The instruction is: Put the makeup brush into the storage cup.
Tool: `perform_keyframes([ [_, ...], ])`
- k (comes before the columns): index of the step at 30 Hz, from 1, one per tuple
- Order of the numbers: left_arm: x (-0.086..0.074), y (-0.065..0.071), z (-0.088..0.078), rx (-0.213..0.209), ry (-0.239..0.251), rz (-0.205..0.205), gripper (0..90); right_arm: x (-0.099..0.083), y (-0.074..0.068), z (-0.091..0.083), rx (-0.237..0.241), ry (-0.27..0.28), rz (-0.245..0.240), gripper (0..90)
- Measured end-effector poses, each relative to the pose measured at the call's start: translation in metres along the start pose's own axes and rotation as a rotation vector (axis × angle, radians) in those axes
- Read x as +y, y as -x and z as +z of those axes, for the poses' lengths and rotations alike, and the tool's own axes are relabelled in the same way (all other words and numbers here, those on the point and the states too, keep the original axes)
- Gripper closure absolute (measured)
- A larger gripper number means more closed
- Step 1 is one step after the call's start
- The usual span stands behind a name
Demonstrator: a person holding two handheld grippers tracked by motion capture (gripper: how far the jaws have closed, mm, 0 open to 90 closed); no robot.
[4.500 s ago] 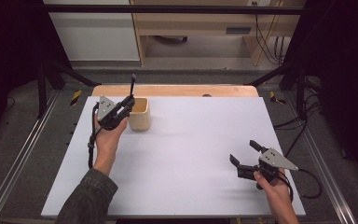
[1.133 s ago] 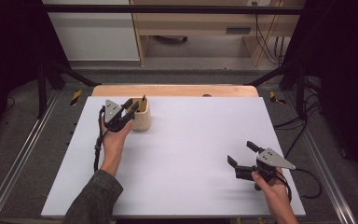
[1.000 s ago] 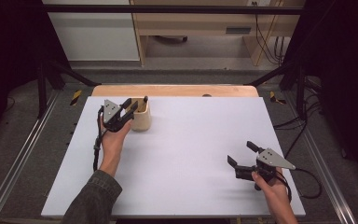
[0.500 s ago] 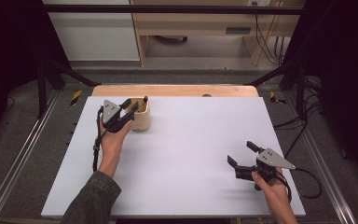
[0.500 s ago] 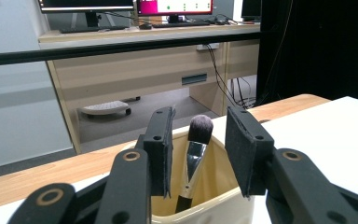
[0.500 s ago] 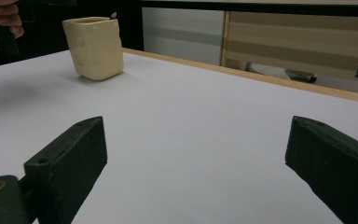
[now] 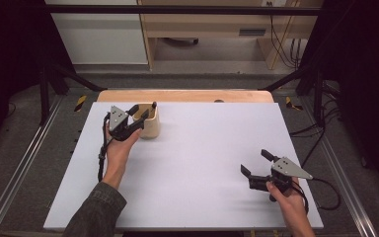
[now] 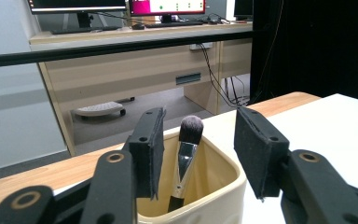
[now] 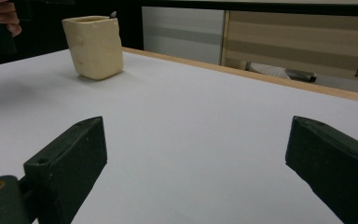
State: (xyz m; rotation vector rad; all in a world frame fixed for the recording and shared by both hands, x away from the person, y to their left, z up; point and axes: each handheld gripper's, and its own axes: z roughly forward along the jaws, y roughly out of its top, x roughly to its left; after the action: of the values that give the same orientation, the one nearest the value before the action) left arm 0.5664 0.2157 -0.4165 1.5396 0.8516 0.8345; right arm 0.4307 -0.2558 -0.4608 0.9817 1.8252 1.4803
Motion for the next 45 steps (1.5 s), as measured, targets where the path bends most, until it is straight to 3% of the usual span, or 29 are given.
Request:
perform_keyframes([
  [22,0.008,0.007,-0.007,-0.037,-0.002,0.001,25.0,0.000,0.000,0.000,-0.003,-0.003,-0.005,5.7],
  [25,0.008,0.009,-0.007,-0.030,-0.020,-0.008,8.9,0.000,-0.001,0.000,-0.002,-0.004,-0.004,5.7],
  [29,0.008,0.012,-0.008,-0.043,-0.040,-0.010,5.0,0.000,-0.001,0.000,-0.003,-0.005,-0.005,5.7],
  [45,0.012,0.028,-0.011,-0.129,-0.029,0.027,1.7,0.000,-0.001,0.001,-0.001,-0.005,-0.007,5.7],
])
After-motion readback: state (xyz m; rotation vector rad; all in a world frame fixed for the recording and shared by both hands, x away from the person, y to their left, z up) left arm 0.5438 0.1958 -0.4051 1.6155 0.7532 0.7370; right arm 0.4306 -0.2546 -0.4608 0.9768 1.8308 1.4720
